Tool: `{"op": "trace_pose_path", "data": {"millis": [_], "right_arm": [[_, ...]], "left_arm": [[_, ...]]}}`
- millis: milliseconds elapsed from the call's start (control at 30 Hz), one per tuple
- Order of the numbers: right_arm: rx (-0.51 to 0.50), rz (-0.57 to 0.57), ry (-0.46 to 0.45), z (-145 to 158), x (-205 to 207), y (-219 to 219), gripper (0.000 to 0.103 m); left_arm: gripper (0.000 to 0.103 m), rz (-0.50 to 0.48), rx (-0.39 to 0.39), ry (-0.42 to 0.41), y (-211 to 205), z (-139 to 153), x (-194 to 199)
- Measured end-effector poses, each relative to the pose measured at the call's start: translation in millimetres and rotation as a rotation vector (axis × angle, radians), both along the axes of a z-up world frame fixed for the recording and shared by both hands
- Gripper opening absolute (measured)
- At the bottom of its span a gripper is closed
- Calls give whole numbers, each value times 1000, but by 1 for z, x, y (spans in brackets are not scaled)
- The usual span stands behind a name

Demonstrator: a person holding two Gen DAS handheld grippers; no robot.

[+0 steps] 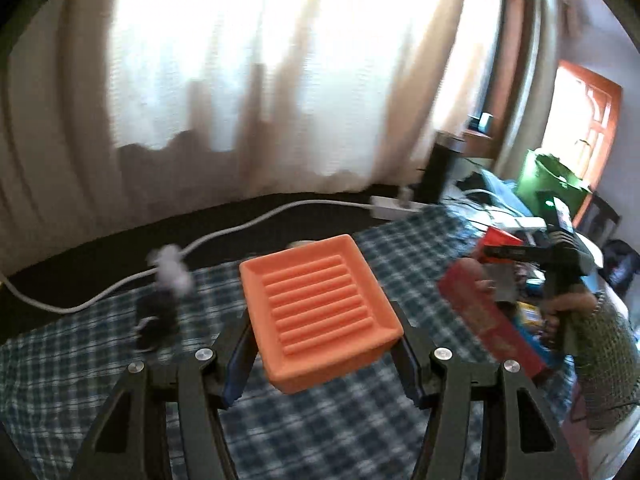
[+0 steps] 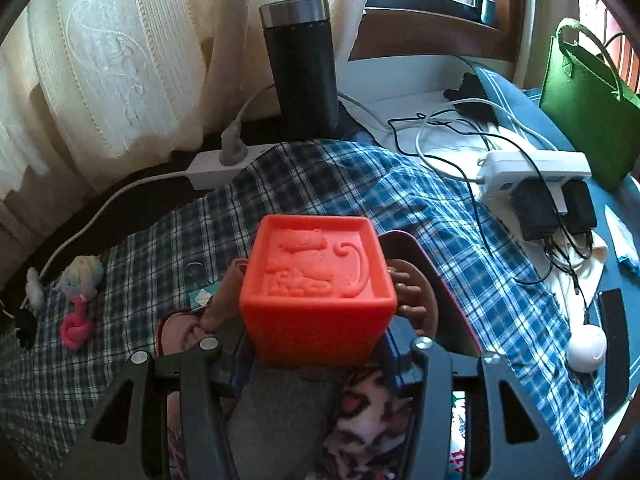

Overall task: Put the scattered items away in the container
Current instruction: 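Carry both orange cubes over the red tin and open both grippers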

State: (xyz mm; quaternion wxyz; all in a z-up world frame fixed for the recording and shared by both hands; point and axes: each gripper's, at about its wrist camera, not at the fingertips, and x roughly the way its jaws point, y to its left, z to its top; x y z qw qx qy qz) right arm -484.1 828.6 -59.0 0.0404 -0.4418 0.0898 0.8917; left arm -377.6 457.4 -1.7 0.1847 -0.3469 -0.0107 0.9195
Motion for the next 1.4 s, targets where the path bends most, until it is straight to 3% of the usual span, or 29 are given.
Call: {"op": "trace_pose_path", "data": {"millis": [100, 133, 167, 200, 533, 733, 1033, 1267, 1400], "right_arm": [[-30, 12, 47, 8, 14, 2, 62], [-37, 14, 70, 13, 22, 3, 67], [-42, 9, 92, 18, 32, 5, 80], [-47, 2, 114, 23, 42, 9, 83], [-97, -82, 325, 66, 148, 50, 84], [-104, -110, 374, 67, 191, 63, 84], [-79, -101, 369, 49, 207, 60, 83], [-101, -95, 372, 43, 208, 58, 83], [-109, -93, 381, 44, 210, 55, 84]], "left_arm": [[62, -63, 21, -9, 32, 4, 1], [62, -83, 29, -13, 43, 5, 0], [62, -104, 35, -17, 55, 5, 0], [62, -124, 39, -20, 67, 5, -1], [62, -275, 73, -78, 186, -8, -20], [62, -306, 87, -127, 236, -26, -41], [62, -307, 59, -262, 263, -78, -65], [64, -343, 18, -207, 266, -75, -51], [82, -350, 48, -152, 260, -61, -39]]}}
